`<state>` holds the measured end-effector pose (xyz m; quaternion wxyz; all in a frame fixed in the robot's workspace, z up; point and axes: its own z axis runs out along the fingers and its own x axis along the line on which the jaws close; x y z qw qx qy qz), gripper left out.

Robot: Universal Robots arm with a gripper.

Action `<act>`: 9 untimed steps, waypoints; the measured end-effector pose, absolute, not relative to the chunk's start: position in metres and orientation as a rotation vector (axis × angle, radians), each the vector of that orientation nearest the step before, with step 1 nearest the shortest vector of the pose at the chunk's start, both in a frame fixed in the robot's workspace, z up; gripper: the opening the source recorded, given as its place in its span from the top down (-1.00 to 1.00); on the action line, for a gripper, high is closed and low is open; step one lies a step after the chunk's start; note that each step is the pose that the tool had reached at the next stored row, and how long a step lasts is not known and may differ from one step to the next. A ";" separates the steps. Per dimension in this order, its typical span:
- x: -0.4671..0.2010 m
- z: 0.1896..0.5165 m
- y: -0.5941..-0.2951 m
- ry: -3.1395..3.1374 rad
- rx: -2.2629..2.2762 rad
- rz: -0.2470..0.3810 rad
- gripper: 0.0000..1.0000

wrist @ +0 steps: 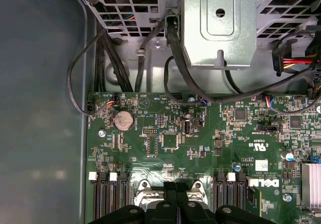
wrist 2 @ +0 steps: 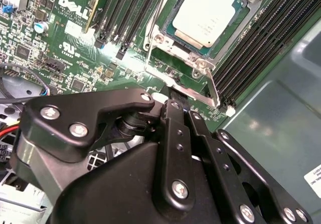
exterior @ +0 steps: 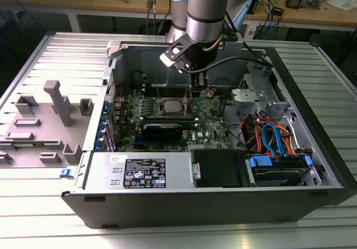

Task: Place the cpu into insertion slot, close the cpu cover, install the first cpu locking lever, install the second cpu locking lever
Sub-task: 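Close the cpu cover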

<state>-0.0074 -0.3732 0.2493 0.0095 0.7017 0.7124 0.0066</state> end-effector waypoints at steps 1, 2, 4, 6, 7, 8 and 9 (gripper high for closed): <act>-0.009 0.249 -0.373 2.225 2.191 0.021 0.79; -0.009 0.249 -0.373 2.225 2.191 0.021 0.79; -0.011 0.249 -0.373 2.225 2.191 0.021 0.79; -0.013 0.249 -0.373 2.225 2.191 0.021 0.79; -0.014 0.249 -0.373 2.225 2.191 0.021 0.79; -0.014 0.249 -0.373 2.225 2.191 0.021 0.79; -0.015 0.249 -0.373 2.225 2.191 0.021 0.79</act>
